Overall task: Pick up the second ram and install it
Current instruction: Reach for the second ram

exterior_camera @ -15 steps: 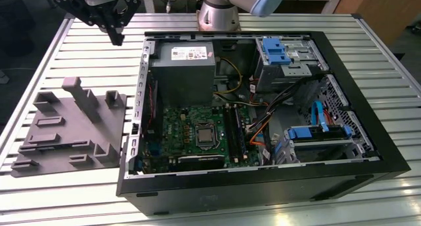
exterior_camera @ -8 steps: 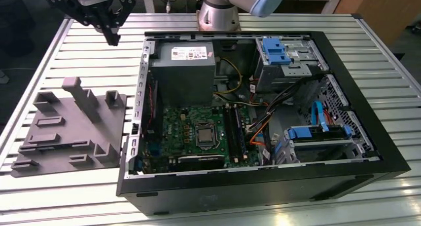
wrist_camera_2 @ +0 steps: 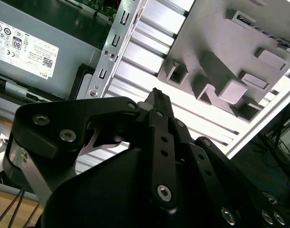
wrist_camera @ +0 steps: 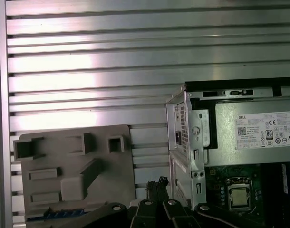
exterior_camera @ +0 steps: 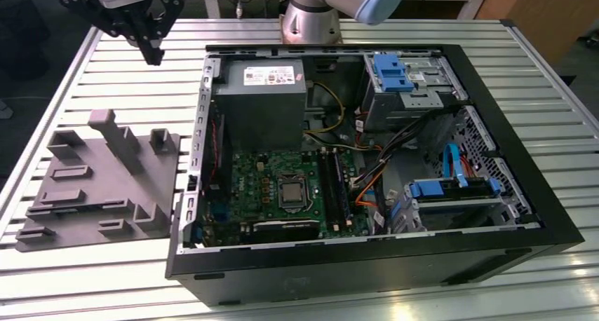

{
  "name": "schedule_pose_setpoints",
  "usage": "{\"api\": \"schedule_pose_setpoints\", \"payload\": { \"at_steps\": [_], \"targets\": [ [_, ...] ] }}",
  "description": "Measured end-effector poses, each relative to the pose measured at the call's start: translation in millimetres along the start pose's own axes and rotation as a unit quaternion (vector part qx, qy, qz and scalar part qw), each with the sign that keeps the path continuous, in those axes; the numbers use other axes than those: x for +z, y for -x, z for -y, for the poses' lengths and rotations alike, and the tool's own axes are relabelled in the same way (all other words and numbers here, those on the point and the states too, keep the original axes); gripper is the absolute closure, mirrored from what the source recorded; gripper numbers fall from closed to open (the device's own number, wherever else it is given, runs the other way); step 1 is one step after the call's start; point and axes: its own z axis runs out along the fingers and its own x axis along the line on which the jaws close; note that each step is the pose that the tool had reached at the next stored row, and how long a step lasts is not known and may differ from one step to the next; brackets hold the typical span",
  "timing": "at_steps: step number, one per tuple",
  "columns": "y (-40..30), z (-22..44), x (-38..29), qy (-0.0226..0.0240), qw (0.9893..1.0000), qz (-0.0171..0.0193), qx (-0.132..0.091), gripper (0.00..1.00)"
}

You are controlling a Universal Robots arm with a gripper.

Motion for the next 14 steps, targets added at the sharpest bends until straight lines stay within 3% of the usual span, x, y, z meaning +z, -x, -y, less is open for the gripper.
{"api": "schedule_pose_setpoints", "payload": {
  "at_steps": [14],
  "targets": [
    [-21.1,1.9,-0.6,0.0000,1.0000,0.0000,0.000,0.89]
  ]
}}
